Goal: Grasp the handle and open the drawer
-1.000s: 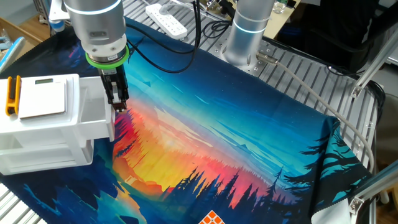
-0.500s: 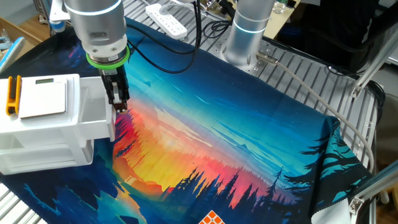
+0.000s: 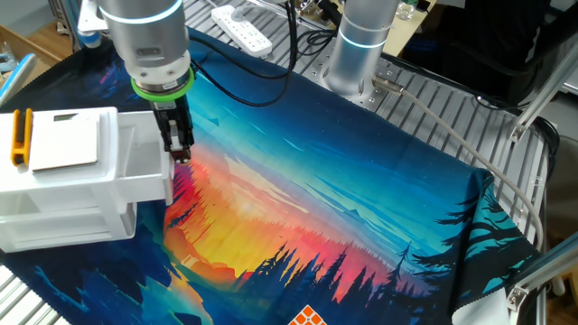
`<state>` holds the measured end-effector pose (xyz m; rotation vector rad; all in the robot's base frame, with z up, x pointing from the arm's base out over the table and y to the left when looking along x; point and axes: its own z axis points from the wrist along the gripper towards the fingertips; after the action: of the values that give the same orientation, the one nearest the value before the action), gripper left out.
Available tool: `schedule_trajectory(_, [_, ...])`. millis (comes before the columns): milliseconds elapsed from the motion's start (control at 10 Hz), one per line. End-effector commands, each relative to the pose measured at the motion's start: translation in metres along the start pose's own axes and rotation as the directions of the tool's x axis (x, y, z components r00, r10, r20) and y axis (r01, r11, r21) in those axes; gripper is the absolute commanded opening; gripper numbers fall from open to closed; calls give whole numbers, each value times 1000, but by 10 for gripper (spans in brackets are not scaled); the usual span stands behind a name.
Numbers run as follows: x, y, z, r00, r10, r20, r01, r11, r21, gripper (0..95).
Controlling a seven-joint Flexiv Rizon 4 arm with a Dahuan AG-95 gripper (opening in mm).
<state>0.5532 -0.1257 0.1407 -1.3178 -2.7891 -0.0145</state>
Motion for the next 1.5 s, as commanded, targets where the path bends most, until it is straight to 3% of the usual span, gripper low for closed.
schedule_trajectory(100, [3, 2, -4, 1000, 4, -17, -4, 1000, 10, 0])
schedule_trajectory(900, [17, -1, -2, 998, 33, -45, -33, 999, 9, 0])
schedule_trajectory(1200, [28, -2, 0, 998, 48, -47, -48, 999, 8, 0])
schedule_trajectory(1500, [41, 1, -5, 997, 65, -50, -64, 998, 15, 0])
